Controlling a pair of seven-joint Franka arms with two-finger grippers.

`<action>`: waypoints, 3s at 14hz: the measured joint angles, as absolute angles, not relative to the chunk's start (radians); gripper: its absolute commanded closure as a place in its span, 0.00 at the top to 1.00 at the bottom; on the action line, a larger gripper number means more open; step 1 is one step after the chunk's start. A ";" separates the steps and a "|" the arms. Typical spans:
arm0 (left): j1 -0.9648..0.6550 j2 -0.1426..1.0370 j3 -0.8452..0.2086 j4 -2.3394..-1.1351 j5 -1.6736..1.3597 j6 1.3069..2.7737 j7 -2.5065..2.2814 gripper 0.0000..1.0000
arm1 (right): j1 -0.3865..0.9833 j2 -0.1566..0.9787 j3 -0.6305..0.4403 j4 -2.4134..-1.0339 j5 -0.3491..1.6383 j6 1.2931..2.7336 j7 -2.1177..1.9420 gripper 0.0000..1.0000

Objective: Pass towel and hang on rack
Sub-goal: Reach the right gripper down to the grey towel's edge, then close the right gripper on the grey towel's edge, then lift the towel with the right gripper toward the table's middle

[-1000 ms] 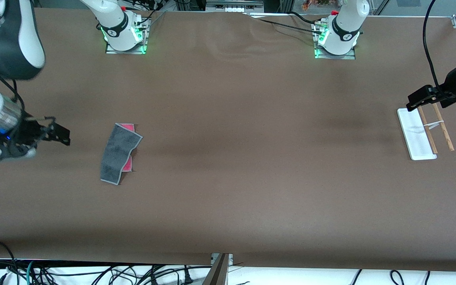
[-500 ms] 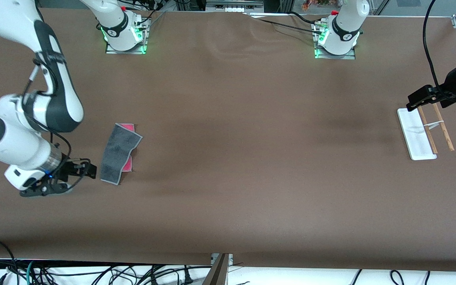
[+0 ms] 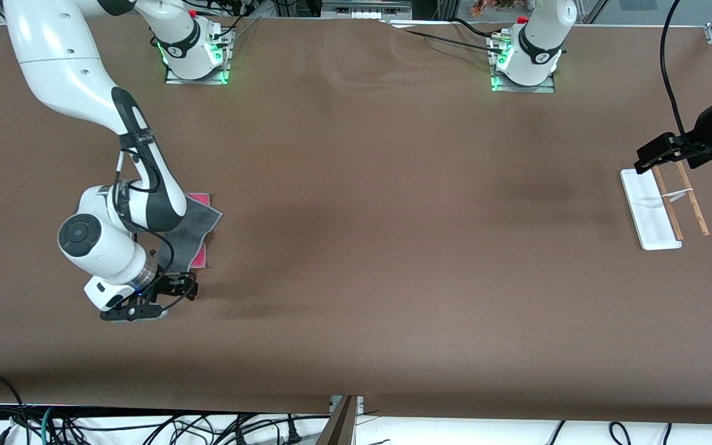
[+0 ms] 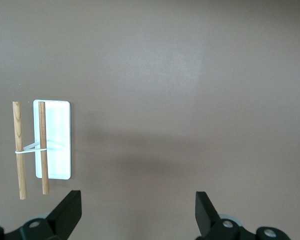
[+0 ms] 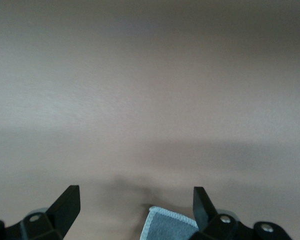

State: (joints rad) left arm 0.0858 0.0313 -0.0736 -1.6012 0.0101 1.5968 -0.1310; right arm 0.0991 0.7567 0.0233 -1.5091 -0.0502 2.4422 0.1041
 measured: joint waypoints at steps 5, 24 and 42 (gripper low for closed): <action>0.086 0.031 -0.074 -1.601 0.010 1.597 -0.131 1.00 | 0.096 0.785 -0.005 -1.513 -0.057 2.423 0.156 1.00; 0.086 0.031 -0.074 -1.601 0.010 1.597 -0.131 1.00 | 0.132 0.803 -0.010 -1.539 -0.058 2.356 0.233 0.33; 0.086 0.031 -0.074 -1.601 0.010 1.597 -0.131 1.00 | 0.132 0.664 -0.013 -1.424 -0.059 2.072 0.232 0.00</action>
